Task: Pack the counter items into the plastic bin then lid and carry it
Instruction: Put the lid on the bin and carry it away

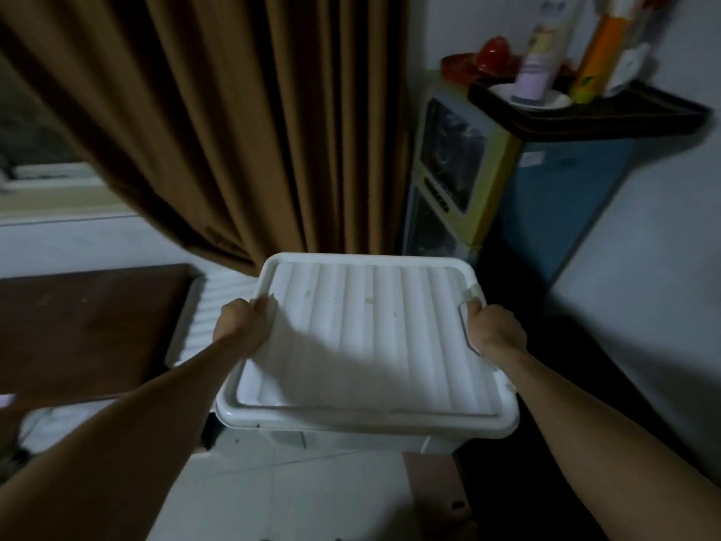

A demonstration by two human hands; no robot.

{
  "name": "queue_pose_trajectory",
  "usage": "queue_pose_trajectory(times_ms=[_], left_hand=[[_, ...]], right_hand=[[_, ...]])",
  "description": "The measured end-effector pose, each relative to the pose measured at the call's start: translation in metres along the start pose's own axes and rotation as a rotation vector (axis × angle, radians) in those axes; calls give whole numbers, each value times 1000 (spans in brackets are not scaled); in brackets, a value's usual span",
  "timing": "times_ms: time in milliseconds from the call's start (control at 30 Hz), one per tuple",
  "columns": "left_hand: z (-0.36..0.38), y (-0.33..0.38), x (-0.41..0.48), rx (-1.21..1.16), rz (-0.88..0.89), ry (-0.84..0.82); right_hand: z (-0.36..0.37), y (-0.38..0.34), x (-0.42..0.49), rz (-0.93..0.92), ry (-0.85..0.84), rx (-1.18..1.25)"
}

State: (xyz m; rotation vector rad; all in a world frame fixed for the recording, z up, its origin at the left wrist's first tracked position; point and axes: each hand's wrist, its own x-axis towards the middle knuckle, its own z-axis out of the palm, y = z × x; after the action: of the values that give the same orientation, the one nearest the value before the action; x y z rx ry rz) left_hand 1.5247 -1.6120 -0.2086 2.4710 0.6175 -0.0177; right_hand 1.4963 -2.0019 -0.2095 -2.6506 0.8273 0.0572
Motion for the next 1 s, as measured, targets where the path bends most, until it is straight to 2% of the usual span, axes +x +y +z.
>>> queue_pose_trajectory(times_ms=[433, 800, 867, 1000], left_hand=[[-103, -172, 81, -59, -220, 22], [-185, -305, 110, -27, -386, 148], [-197, -321, 109, -126, -409, 202], [-211, -358, 112, -98, -475, 227]], right_hand=[[112, -200, -55, -177, -84, -78], [177, -357, -119, -379, -155, -105], [189, -385, -128, -422, -172, -132], [210, -427, -144, -491, -204, -169]])
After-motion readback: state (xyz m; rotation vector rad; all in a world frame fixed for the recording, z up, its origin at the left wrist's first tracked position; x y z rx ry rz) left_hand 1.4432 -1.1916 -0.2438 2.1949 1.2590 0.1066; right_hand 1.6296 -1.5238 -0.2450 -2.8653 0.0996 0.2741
